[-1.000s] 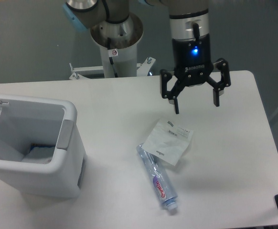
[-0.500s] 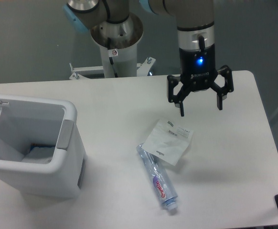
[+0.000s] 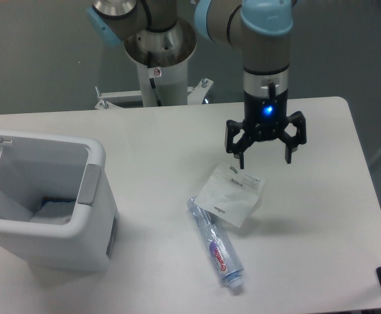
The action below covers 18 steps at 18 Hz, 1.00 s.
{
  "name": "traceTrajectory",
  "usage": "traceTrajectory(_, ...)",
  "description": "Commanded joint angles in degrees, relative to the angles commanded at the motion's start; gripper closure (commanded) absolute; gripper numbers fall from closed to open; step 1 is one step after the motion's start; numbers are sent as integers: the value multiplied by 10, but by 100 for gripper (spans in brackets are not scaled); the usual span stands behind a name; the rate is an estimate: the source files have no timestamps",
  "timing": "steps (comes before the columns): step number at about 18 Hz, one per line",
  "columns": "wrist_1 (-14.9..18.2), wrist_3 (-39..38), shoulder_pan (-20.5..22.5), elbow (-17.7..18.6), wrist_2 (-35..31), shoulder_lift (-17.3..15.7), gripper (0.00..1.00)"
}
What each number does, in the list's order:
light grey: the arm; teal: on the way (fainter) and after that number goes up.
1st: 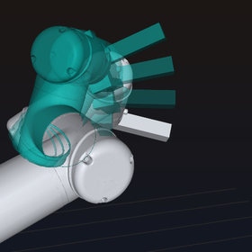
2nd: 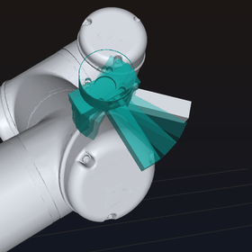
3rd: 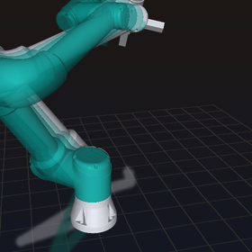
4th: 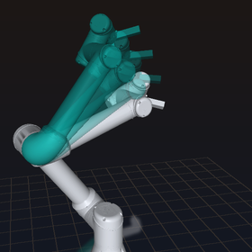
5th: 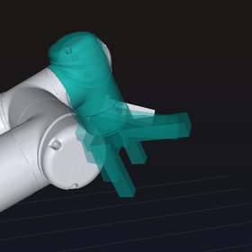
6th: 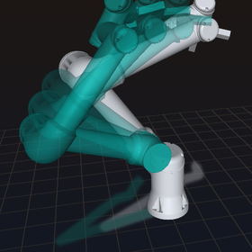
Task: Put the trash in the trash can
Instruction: 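Move the open gripper down over the white wrapper sheet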
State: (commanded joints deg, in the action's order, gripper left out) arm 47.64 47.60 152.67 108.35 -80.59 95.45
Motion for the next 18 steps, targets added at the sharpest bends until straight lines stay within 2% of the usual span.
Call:
traceTrajectory(3,-2,73,-2,46,-59,-3,0)
traceTrajectory(7,-27,69,-2,80,-39,2,0)
traceTrajectory(9,-39,68,-2,87,-38,4,0)
traceTrajectory(14,-44,71,-4,100,-42,22,0)
traceTrajectory(18,-44,73,-6,101,-47,52,0)
